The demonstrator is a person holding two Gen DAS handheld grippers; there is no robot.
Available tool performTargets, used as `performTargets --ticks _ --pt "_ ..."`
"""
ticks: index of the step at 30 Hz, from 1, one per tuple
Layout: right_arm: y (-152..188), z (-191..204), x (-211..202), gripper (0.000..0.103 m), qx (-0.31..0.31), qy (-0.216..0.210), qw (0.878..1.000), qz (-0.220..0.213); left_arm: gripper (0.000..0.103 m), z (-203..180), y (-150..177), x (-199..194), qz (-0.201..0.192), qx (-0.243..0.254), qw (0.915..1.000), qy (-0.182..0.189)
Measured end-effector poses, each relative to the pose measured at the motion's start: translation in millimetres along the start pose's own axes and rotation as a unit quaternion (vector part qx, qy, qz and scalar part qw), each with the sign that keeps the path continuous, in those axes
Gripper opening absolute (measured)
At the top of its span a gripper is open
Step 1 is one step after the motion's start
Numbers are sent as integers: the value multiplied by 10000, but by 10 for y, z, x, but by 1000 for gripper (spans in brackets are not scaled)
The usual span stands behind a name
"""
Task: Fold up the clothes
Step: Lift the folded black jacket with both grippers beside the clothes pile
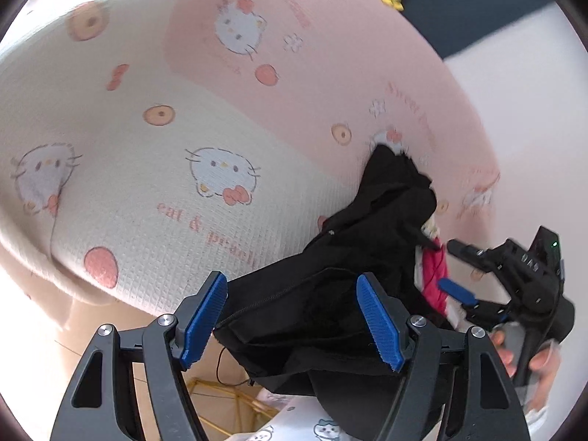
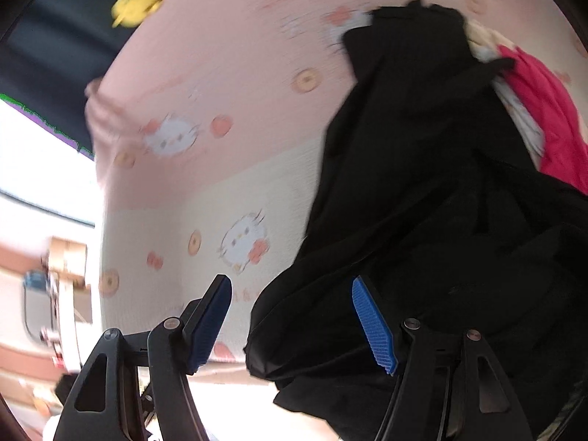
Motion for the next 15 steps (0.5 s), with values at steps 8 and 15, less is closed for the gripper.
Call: performTargets --ticks 8,15 --pt "-301 -542 -59 68 616 206 9978 -134 72 -367 -158 481 387 579 9976 -22" --pt "-324 -860 428 69 1110 219 9933 254 72 -441 -248 944 858 837 9928 -18"
Point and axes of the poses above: each gripper's, at about its wrist camera, not at the fingertips, and x roughly the way its jaws point, z to its left, y to its underside, the point moved 3 cm from there along x, roughly the way its jaws point, and after that the axes turned 10 degrees about -y, right-handed, at the moved point
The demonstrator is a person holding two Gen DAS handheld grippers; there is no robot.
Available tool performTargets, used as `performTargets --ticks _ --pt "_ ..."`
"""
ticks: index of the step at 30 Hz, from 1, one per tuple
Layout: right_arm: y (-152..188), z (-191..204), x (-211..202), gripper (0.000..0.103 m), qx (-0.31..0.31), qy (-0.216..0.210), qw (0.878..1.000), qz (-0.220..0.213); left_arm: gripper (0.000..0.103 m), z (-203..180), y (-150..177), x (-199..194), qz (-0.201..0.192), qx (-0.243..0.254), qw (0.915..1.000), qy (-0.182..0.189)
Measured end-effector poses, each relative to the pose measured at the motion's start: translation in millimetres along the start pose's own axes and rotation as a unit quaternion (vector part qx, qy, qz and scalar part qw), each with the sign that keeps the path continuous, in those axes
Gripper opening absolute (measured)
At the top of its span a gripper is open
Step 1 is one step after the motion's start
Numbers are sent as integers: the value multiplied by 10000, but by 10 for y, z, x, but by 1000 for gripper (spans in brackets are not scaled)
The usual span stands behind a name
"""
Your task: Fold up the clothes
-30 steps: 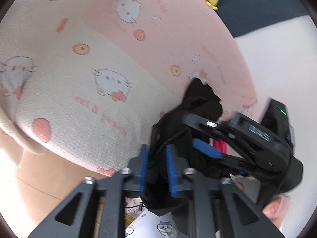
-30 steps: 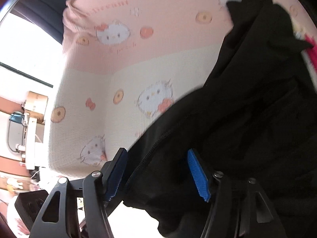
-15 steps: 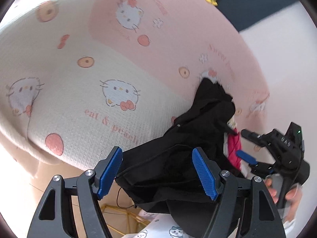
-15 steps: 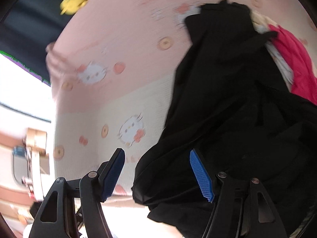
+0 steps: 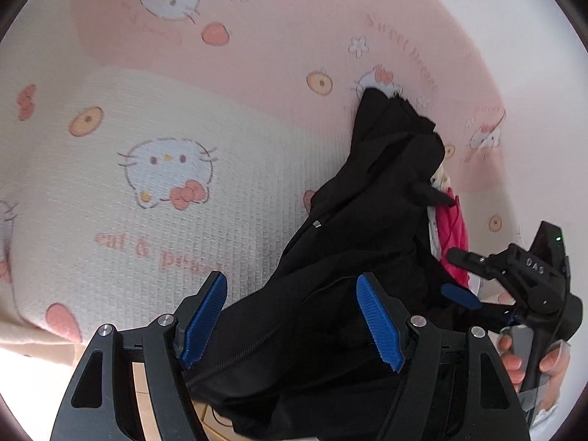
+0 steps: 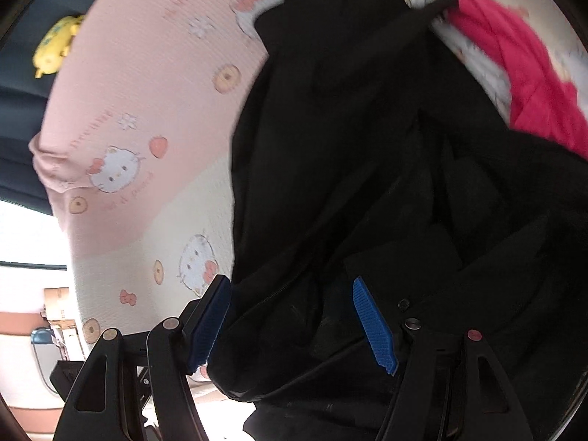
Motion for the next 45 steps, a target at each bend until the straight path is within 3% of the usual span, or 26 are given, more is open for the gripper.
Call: performTargets --ticks 5,15,18,20,21,22,25,27,28,32,38,45 --pt "97 -55 340 69 444 -256 9980 371 72 104 90 225 346 -173 9992 77" --pt "335 295 911 69 553 -321 9945 832 72 280 262 402 640 -123 9978 118" --pt "402 373 1117 69 613 -315 9921 1045 71 323 307 482 797 -185 9962 283" --pt "406 401 1240 69 626 -244 9914 1121 70 296 347 479 770 -167 9951 591" --pt "398 408 1292 69 622 -203 9913 1138 57 272 370 462 725 -132 9946 725" --pt "389 416 1345 69 618 -162 9913 1154 38 243 397 443 692 -70 9947 762" --pt "337 408 1497 67 314 324 9917 1201 34 141 479 403 652 183 9950 732" --pt "332 392 1519 36 -192 744 9900 1184 33 89 548 374 687 254 9939 820" --pt "347 372 1510 31 -363 895 9882 1192 33 66 585 360 715 273 9931 884" --pt "447 143 1339 23 -624 1207 9850 1067 33 -25 739 306 829 345 9897 1118" --pt "603 -178 1043 13 -814 1478 9835 660 33 -105 909 381 1052 469 9894 881" --pt "770 -146 982 13 -1530 1645 9737 380 34 -115 780 193 638 349 9942 792"
Point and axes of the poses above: each gripper's, at about its wrist camera, not at the fingertips, and x roughly the way its jaws point, z to its left, y to its underside, the point moved 3 cm from there along x, roughly the way its jaws point, and after that the axes turned 10 degrees about -y, right-handed, at the moved point
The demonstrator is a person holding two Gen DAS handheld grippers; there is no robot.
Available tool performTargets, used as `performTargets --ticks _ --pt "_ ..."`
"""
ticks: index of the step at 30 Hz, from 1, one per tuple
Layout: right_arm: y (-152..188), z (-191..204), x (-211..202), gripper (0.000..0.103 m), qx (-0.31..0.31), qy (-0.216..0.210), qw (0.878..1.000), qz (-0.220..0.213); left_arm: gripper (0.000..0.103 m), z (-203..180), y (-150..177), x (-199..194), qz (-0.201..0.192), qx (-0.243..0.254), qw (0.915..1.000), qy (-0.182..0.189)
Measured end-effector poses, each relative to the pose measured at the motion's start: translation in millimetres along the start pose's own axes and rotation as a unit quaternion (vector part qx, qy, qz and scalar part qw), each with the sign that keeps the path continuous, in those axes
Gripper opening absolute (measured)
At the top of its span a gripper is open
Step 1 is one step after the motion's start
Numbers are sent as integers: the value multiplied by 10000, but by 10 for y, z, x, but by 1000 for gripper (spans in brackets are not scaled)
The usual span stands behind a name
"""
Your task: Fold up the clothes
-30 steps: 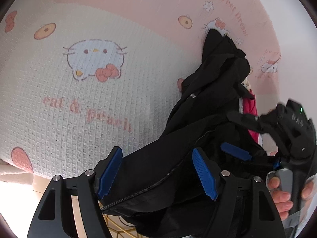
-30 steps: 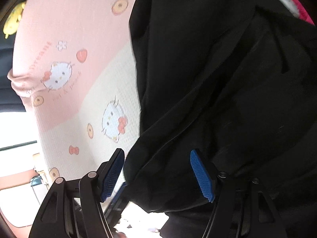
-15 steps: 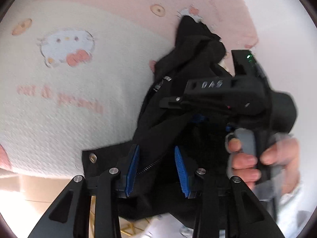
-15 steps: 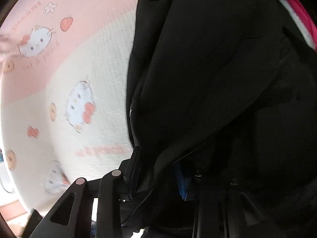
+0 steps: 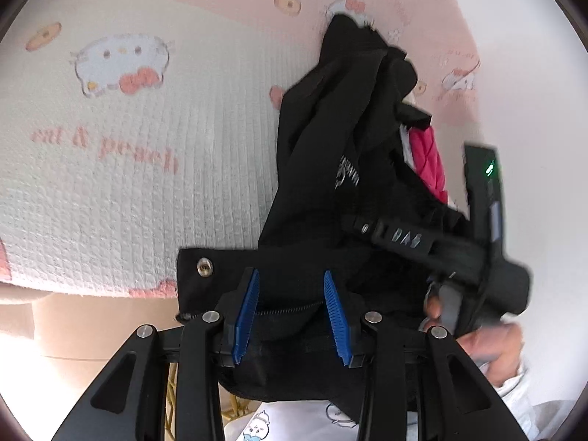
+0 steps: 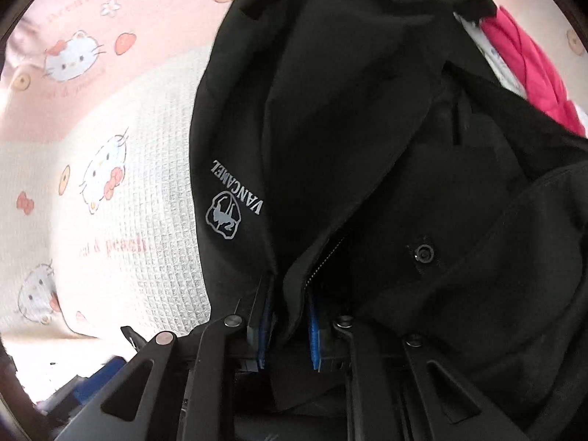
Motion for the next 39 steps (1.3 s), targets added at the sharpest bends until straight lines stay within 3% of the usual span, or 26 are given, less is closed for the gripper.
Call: performTargets --ticks 5,8,9,10,12,14,18,23,30,39 --pt "23 -51 19 11 89 10 9999 49 36 67 -165 -95 -322 -340 9989 30" --pt "39 -42 -15 13 -5 -189 9998 -11 48 68 -355 -75 -335 -374 9987 -61" --pt "44 -42 -28 14 -21 -276 9996 -35 56 60 -391 -59 -316 -368 9988 -103" --pt "48 -42 -42 18 -34 -367 9993 -58 61 56 -412 -39 -276 -357 9989 -147" --pt "47 -39 -134 25 -20 -558 9983 -147 62 41 -462 9 -181 -328 9991 -217" --pt "41 -27 -256 44 -9 -719 9970 -269 62 -18 -570 89 -63 -259 9994 -225" --pt "-6 -23 -517 59 11 -825 9952 -532 62 -160 -781 128 -67 -24 9996 -288" --pt "-161 -70 -739 61 77 -706 9953 -657 62 -278 -947 150 -171 157 9992 -315" --pt "-563 -110 -845 63 -201 33 9957 -906 62 -362 -1203 265 -309 241 9983 -423" --pt "-958 -248 -991 63 -343 -174 9926 -1151 62 -465 -1484 508 -251 233 9982 -498"
Point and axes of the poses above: each gripper's, at about its wrist camera, not at the fingertips, and x roughly the way its jaws point, z to its left, y to its underside, the point moved 3 cm from there along x, roughly the way its jaws point, and after that the axes turned 10 degrees about -y, right-handed, at the moved point
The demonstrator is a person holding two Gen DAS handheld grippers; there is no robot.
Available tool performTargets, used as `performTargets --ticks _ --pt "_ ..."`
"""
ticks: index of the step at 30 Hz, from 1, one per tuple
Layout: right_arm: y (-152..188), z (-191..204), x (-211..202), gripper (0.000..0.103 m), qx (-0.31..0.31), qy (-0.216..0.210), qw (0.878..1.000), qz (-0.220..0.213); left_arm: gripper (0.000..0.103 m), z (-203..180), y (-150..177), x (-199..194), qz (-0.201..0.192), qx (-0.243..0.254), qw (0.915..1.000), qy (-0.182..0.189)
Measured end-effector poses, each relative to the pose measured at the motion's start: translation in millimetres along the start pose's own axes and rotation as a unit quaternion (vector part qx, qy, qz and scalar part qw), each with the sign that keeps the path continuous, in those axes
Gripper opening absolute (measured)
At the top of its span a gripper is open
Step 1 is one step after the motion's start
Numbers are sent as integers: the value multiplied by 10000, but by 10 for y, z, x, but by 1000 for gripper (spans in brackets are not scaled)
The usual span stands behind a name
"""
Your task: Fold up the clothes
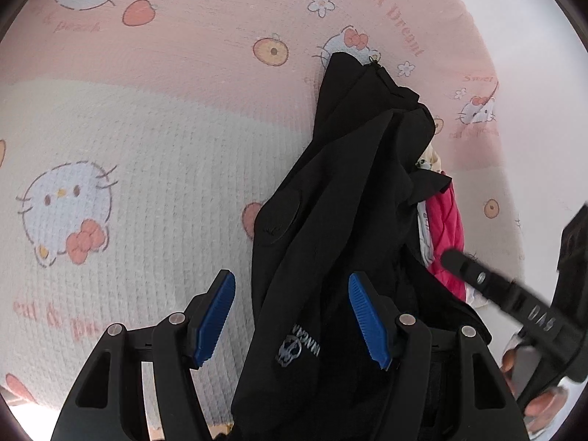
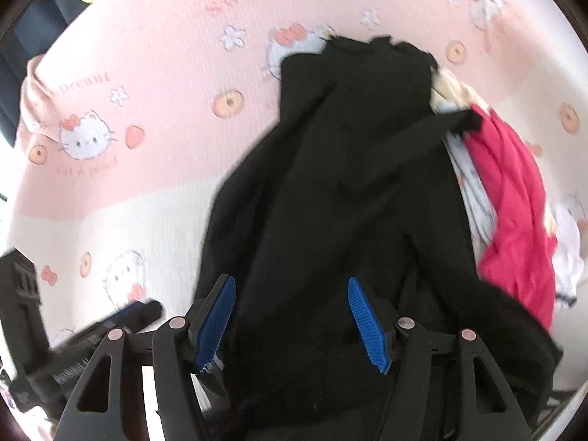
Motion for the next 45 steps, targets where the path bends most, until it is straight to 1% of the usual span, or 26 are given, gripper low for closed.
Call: performTargets --ticks 1,2,3,4,7,10,12,15,16,17,19,21,23,24,25,27,30,31,33,35,37,40,41,42,44,45 --pt "-22 19 15 63 -20 -84 10000 1 62 -20 -34 27 4 4 10000 -17" --pt "-169 -53 36 63 -2 -230 9997 14 62 -44 -77 61 3 6 10000 -19" --pt "-321 -71 98 63 93 -546 9984 83 62 -68 -128 96 -4 6 10000 -10" --pt "-387 -101 139 63 232 -784 9965 162 62 -93 -179 132 -11 6 10000 -1" --pt "-541 -212 259 63 751 -1242 9889 315 62 -181 -336 256 -1 -9 10000 59" --pt "-637 -331 328 63 1006 -1334 9854 312 62 -302 -509 402 55 -19 9997 240" --pt "-723 -508 412 63 1100 -1388 9836 345 62 -400 -607 518 127 25 9993 352" --pt "-785 -405 471 63 1377 -1719 9744 445 62 -506 -705 704 344 69 9990 273" --pt "-820 -403 485 63 1476 -1759 9719 511 62 -526 -726 754 397 68 9989 247" --pt "-786 -314 440 63 1520 -1840 9696 534 62 -541 -741 791 414 71 9989 231" --pt "-964 -317 534 63 1547 -2130 9633 528 62 -563 -758 843 386 96 9990 180" --pt "-1055 -362 586 65 1531 -2140 9629 599 62 -572 -756 878 352 90 9993 131" --pt "-1099 -367 675 66 1460 -1963 9678 584 62 -574 -749 926 378 21 9992 109" --pt "-1118 -372 725 66 1438 -1882 9698 588 57 -572 -744 954 411 -31 9991 119" --pt "-1121 -396 808 66 1518 -1851 9686 674 47 -572 -735 973 421 -66 9990 137" --pt "-1102 -468 914 66 1799 -1925 9605 900 38 -576 -705 990 401 -62 9990 172" --pt "-1140 -539 1165 66 2169 -2171 9465 1000 21 -587 -639 995 448 110 9989 129" --pt "-1158 -558 1235 66 2256 -2229 9428 1030 18 -590 -618 989 451 161 9988 140" --pt "-1205 -563 1267 66 2338 -2347 9380 1018 17 -593 -584 957 425 222 9986 205" --pt "-1282 -550 1262 66 2311 -2274 9408 990 16 -594 -573 936 408 216 9987 200" --pt "-1355 -518 1307 66 2171 -2121 9469 1060 16 -598 -565 925 406 212 9988 189" --pt "-1423 -509 1421 66 1944 -1652 9602 1138 16 -597 -552 941 452 189 9986 190" --pt "-1435 -503 1455 62 1862 -1484 9645 1145 16 -594 -546 944 463 183 9986 187" --pt "-1437 -488 1478 56 1689 -1222 9718 1103 16 -592 -540 947 473 177 9986 185" --pt "-1410 -481 1499 17 1394 -685 9818 1091 16 -575 -527 956 510 140 9985 170" --pt "-1400 -489 1510 12 1263 -483 9851 1066 16 -560 -520 958 531 84 9984 183"
Point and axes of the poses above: each gripper's, at about its wrist camera, not at the fingertips, and x roughly the way its jaws point, z to its left, y to its underside, the point moved 3 cm from there along x, roughly the way its jaws point, and after that the axes turned 10 degrees about -y, right-handed, at the moved point
